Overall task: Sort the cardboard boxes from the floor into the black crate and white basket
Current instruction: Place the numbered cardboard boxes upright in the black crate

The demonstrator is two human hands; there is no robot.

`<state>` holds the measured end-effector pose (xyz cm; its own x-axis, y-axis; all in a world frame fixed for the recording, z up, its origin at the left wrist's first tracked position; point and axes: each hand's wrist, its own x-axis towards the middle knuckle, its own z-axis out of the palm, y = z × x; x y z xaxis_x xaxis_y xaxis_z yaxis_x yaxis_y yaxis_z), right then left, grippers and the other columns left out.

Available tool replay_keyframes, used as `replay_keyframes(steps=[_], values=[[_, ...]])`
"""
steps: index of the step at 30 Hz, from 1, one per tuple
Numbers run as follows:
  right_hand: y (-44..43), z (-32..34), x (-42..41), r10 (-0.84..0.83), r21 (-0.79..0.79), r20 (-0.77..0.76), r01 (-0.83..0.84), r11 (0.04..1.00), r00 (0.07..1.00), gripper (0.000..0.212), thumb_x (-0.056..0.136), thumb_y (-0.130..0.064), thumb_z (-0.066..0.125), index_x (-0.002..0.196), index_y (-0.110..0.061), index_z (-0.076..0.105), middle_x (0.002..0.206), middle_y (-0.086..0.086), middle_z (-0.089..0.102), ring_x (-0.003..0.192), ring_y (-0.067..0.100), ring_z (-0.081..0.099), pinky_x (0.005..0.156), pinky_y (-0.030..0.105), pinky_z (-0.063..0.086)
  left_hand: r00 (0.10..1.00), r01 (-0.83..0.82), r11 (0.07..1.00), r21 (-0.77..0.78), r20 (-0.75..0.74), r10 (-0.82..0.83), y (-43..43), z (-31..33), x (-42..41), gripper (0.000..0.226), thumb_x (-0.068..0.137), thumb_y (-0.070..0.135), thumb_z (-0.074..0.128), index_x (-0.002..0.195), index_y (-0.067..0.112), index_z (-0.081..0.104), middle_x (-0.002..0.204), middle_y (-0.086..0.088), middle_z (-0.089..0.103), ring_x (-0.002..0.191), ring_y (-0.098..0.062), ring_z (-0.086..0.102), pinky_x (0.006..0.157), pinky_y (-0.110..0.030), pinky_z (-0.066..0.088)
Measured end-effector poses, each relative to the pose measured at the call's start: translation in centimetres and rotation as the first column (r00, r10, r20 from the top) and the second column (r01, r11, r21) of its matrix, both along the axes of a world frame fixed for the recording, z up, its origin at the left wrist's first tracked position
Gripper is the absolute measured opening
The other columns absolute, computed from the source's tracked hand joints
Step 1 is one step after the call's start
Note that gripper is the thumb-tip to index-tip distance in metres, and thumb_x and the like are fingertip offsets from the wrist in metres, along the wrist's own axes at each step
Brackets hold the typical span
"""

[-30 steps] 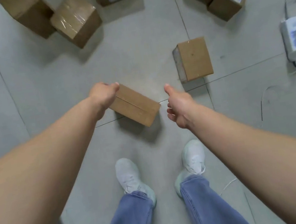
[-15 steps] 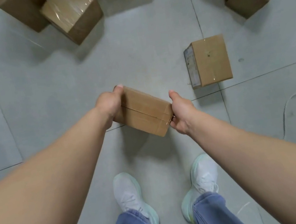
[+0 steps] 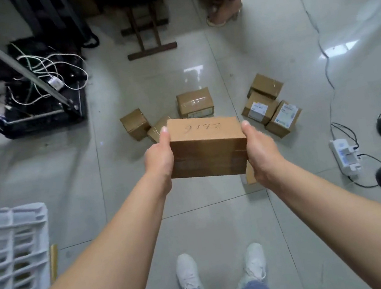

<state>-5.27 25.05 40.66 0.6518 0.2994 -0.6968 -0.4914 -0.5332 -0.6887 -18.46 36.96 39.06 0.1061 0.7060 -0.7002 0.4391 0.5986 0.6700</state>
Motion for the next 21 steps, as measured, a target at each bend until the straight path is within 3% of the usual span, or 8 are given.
replay_keyframes(steps=[4,7,12,14,18,21], values=[[0.3,10.4,-2.0,0.012,0.084,0.098,-0.020,0.996,0.995,0.036,0.092,-0.050,0.043,0.101,-0.021,0.063,0.108,-0.002,0.064,0.101,0.016,0.058,0.080,0.032,0.043,0.998,-0.034,0.997,0.071,0.046,0.031,-0.1,10.7,-2.4,0.052,0.090,0.059,0.043,0.102,0.012,0.064,0.115,-0.006,0.063,0.104,-0.026,0.059,0.084,-0.031,0.044],[0.8,17.2,-3.9,0.015,0.160,0.164,-0.042,0.986,0.986,0.034,0.093,-0.049,0.043,0.094,-0.020,0.061,0.103,-0.001,0.061,0.094,0.015,0.056,0.072,0.031,0.042,0.996,-0.056,0.986,0.157,0.076,0.044,0.0,18.1,-4.6,0.057,0.093,0.053,0.041,0.110,0.005,0.064,0.116,-0.013,0.064,0.106,-0.030,0.059,0.091,-0.037,0.047],[2.9,26.6,-7.8,0.048,0.293,0.211,-0.110,0.950,0.976,0.030,0.096,-0.048,0.039,0.100,-0.022,0.055,0.094,-0.006,0.056,0.086,0.009,0.052,0.066,0.028,0.038,0.974,-0.200,0.932,0.301,0.164,0.156,0.4,28.7,-9.2,0.051,0.093,0.049,0.045,0.103,0.002,0.066,0.111,-0.018,0.065,0.103,-0.033,0.062,0.090,-0.041,0.049],[3.8,29.6,-9.6,0.062,0.341,0.229,-0.140,0.930,0.971,0.029,0.096,-0.047,0.041,0.103,-0.021,0.054,0.090,-0.006,0.055,0.083,0.011,0.052,0.061,0.028,0.039,0.954,-0.294,0.881,0.370,0.166,0.249,0.3,31.8,-11.5,0.052,0.091,0.050,0.048,0.099,0.002,0.067,0.105,-0.015,0.066,0.100,-0.033,0.061,0.092,-0.041,0.050],[5.0,34.2,-13.4,0.177,0.425,0.249,-0.272,0.864,0.952,0.029,0.095,-0.048,0.042,0.109,-0.023,0.047,0.095,-0.006,0.054,0.084,0.011,0.052,0.058,0.027,0.037,0.863,-0.505,0.726,0.467,0.239,0.446,-1.4,37.0,-16.3,0.041,0.091,0.045,0.051,0.069,0.011,0.059,0.075,-0.003,0.060,0.078,-0.025,0.057,0.072,-0.036,0.047],[5.2,36.4,-16.7,0.278,0.477,0.262,-0.375,0.795,0.924,0.026,0.094,-0.046,0.046,0.108,-0.024,0.045,0.097,-0.004,0.053,0.087,0.013,0.052,0.060,0.027,0.039,0.788,-0.601,0.597,0.531,0.267,0.555,-3.6,39.1,-20.0,0.041,0.093,0.042,0.050,0.068,0.011,0.055,0.075,-0.007,0.060,0.079,-0.027,0.058,0.069,-0.037,0.049]])
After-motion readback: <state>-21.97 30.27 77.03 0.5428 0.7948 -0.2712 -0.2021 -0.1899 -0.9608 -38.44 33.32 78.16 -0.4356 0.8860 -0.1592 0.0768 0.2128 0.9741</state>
